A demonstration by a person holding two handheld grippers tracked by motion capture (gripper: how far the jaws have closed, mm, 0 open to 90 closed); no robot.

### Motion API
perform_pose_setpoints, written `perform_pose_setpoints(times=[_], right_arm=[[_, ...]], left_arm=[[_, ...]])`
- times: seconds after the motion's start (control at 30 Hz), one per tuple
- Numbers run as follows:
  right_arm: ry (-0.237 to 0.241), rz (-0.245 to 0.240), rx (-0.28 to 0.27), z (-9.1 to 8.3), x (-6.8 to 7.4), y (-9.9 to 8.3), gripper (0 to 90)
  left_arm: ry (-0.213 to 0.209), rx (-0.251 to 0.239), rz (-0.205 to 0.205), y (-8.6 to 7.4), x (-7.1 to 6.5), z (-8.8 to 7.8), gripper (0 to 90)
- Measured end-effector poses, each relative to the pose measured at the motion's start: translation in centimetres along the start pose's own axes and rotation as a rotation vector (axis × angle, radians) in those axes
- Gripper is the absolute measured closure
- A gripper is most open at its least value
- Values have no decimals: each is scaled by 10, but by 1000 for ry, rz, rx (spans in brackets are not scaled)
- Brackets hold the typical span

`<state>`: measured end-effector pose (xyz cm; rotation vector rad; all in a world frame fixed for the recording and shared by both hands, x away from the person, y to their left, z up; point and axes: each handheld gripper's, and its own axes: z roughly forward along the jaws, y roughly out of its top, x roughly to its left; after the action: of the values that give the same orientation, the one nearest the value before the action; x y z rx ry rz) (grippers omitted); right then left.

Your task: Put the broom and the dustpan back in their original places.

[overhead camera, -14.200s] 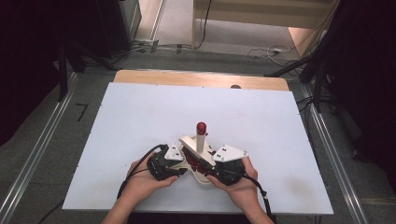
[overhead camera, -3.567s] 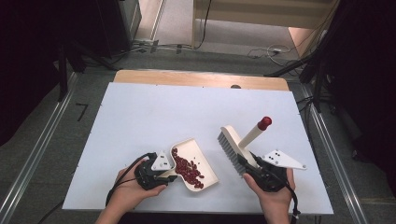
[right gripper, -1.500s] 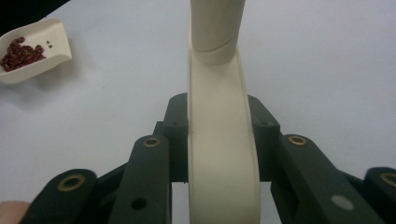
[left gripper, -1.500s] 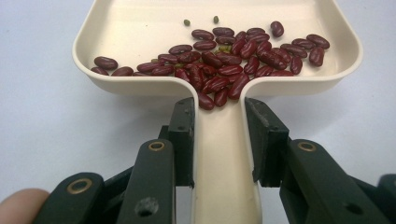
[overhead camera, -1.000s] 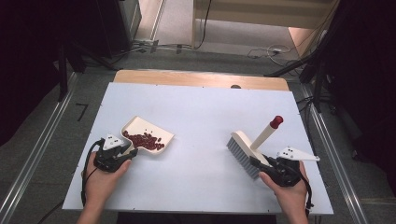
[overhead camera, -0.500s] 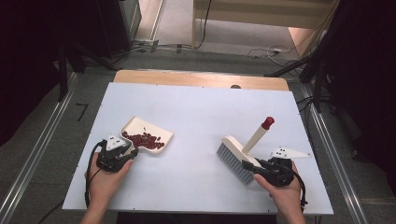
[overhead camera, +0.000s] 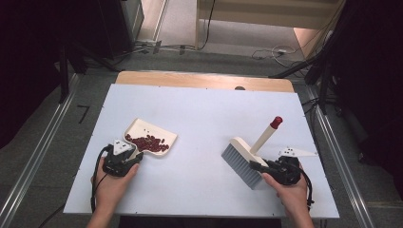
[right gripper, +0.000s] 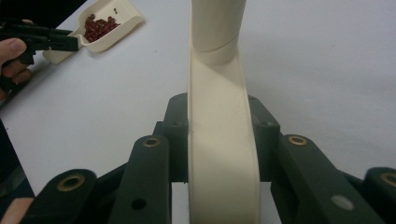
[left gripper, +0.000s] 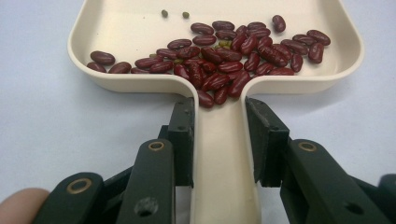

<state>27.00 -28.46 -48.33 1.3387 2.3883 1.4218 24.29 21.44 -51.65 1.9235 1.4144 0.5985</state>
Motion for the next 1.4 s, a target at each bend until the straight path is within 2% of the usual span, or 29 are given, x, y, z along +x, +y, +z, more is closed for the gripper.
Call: perform_pose_setpoints(times=[0.37,0.63,0.7,0.87,1.13,1.23,1.27,1.3,1.33,1.4], right_arm=[[20,54,-6,7,-22,-3,636],[11,102,4,12,-37,-5,589],[8,106,10,13,-40,-5,580],[-34,90,51,17,-41,-6,545],[-49,86,53,18,-44,-7,528],[-56,76,66,19,-43,-7,460],[-62,56,75,18,-42,-7,423],[-69,38,90,18,-41,-6,391],[-83,36,102,17,-40,-6,343],[-108,24,120,14,-39,-5,314]], left_arm=[[5,-5,-3,-1,-1,0,659],[10,-1,4,-1,-1,1,658],[13,0,4,-1,-2,1,658],[21,3,6,-1,-3,1,657],[14,6,5,-1,-2,1,657],[9,5,10,-1,-2,1,653],[-9,3,12,-1,0,1,643],[-37,5,8,0,1,1,592],[-41,4,5,0,1,1,529],[-61,-21,7,2,3,-3,394]])
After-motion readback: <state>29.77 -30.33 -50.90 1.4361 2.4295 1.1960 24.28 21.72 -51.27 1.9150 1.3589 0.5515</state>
